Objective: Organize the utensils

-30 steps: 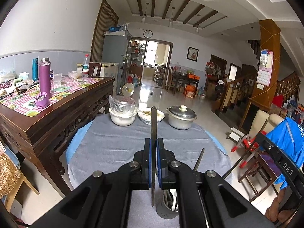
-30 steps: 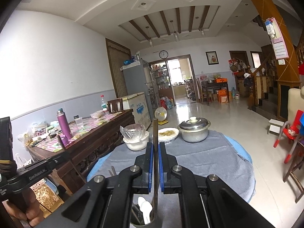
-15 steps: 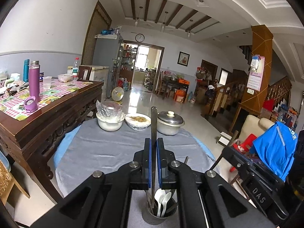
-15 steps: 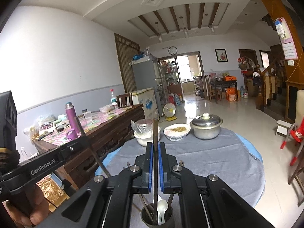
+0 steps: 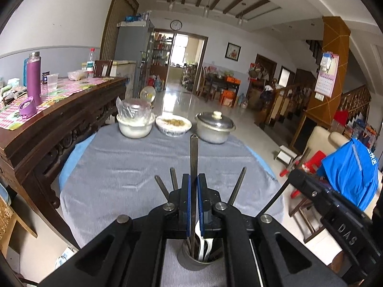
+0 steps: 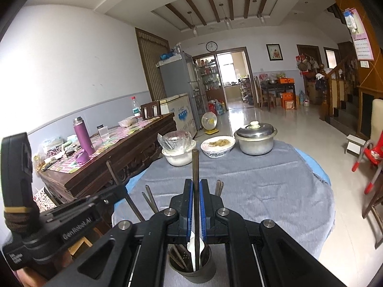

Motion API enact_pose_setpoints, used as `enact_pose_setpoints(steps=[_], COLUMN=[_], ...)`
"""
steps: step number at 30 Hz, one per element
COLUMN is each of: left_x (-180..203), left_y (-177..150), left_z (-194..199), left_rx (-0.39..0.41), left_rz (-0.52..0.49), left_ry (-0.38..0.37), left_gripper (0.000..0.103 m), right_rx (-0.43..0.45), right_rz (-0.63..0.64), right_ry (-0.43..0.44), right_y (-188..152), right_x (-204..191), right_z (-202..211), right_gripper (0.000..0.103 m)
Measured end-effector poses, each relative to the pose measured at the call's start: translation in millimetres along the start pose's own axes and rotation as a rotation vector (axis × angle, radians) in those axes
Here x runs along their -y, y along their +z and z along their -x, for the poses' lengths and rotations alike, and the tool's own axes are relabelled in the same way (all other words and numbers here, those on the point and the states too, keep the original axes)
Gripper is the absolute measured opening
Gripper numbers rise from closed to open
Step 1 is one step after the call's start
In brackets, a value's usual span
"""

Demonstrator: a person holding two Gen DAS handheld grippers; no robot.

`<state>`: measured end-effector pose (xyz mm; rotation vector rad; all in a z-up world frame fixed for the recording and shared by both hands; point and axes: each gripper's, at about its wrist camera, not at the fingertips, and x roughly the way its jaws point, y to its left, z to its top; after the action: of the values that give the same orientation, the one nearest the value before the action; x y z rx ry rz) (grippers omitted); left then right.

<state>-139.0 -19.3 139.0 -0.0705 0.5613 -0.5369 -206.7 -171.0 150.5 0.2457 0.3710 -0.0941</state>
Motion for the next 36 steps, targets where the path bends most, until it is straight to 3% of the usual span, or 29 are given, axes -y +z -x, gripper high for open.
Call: enact_pose_setpoints(steps=[19,21,23,24,25,26,30,36], left_x=[-6.4,-7.2,-7.8,-8.2,-8.5,-8.8,-11.5,-12.4], left_y=[-10.9,-11.3,-11.3,-12.0,-12.1,-11.6,-13.2,-20.8], left_z=[-4.1,-2.3,1.6,3.2,6.3,7.8,11.2,17.0], left_rx=[-0.066,-0.066,-0.057,-0.049,-0.038,-0.033,-0.055,-0.088], left_rz=[-0.016,-0.02,-0.024,-0.025,-0.031,-0.036,-0.062,-0.097], left_ry=[0.068,0.074,0.091,0.101,0.121,0.132,0.189,0.299], left_gripper=[0.007,0.019,0.051,0.056,0.061,0.062,0.072,0.074], right_rx=[-0.105,-0.111,-0.107,-0.105,-0.103,-0.092,-0.101,-0.14], right_rz=[-0.004,-0.017,-0.026,-0.026,-0.025,-0.021,0.011,0.018], right_ry=[0.044,0.047,0.045,0.041,0.039,0.033,0.003,-0.033], right_y=[-8.5,-8.8,-8.9,-9.1,-9.4,-10.4,-15.8,-27.7], right_x=[-4.9,-2.6,0.2,1.3,1.1,1.6,1.7,6.2], right_z=[-21.0,-20.6,-17.7,-16.5,-15.5,-12.9,-8.3,0.9], right_gripper=[0.01,0.017,0.033,0.04,0.054,0.062,0.062,0.062])
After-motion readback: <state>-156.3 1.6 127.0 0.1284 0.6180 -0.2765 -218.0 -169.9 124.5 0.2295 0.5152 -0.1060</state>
